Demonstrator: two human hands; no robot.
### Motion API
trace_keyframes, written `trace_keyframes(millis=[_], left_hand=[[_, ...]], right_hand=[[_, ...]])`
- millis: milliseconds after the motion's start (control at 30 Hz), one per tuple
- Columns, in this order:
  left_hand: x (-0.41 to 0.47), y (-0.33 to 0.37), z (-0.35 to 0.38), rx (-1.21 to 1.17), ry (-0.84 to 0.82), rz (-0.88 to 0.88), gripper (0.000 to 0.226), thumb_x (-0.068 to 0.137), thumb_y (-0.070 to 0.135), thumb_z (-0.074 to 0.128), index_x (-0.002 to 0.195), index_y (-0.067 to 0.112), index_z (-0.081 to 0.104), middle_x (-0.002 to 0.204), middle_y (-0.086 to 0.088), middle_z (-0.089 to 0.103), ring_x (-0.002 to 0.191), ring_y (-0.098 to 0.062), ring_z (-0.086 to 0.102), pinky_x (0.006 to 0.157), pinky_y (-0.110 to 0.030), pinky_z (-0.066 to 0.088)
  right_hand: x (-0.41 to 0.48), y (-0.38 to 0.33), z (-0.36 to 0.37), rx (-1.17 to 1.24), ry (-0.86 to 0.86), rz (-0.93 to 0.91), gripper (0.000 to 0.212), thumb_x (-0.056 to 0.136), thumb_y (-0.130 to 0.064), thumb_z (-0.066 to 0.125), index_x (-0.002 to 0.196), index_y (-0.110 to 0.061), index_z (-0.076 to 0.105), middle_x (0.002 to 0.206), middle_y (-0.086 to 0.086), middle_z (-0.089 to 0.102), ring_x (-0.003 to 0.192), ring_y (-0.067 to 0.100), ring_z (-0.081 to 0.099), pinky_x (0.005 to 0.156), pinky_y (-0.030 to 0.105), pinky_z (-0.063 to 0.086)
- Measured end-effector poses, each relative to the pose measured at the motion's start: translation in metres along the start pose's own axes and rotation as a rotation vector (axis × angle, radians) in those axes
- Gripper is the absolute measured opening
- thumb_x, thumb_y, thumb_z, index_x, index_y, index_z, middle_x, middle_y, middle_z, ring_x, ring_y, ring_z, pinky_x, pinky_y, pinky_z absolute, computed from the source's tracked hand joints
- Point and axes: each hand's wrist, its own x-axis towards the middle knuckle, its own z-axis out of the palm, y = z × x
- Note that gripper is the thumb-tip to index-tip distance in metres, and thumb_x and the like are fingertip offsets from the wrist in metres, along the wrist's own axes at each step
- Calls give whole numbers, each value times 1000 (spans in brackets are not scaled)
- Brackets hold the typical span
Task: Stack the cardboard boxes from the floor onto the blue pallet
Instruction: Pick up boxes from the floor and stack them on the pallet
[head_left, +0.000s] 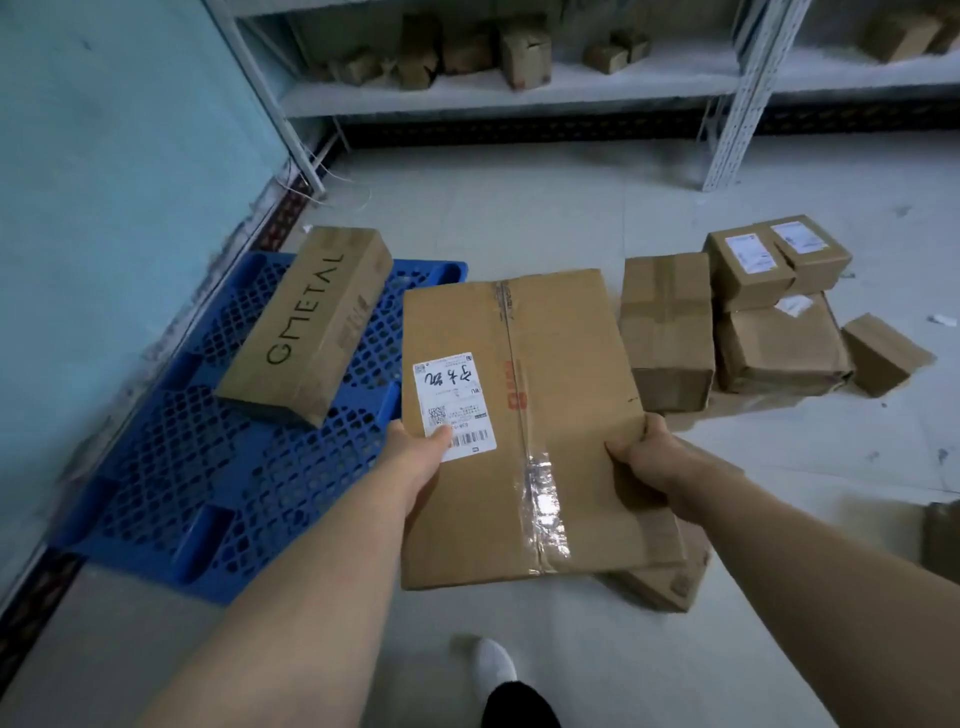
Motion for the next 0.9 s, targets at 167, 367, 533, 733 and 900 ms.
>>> trace_keyframes(millis=[167,367,533,733,900], left_hand=[[61,-16,-78,-8,53,-26,73,92,40,59,150,16,21,143,-8,47,125,-31,49,105,-46,40],[115,-22,-134,16,107,-22,66,92,36,59,147,15,28,132,-8,55,116,-30,54,91,-38,43],[160,-10,-158,42,108,-66,67,92,39,59,146,14,27,121,-7,56,107,-31,54,91,-42,45],[232,49,-170,68,95,-56,70,91,36,62,148,13,29,139,-8,53,124,-30,51,105,-44,41],[294,91,-184,86,67,-55,66,91,34,62,146,13,32,135,-7,55,120,-29,53,103,-45,43]], right_hand=[[17,-40,87,-8,-43,11,63,93,-27,61,144,-20,24,132,13,50,117,32,50,100,47,44],[39,-75,158,-48,-53,-8,61,93,-29,61,142,-15,27,136,11,49,124,31,47,107,45,39],[74,-102,192,-57,-93,40,64,94,-32,57,145,-17,21,141,12,44,128,33,43,109,48,35],[139,-156,210,-11,-94,89,63,95,-28,58,145,-17,22,137,12,45,124,33,47,104,45,41],[195,-207,228,-45,-70,123,62,89,-23,64,138,-10,29,125,17,52,113,34,56,98,49,48]])
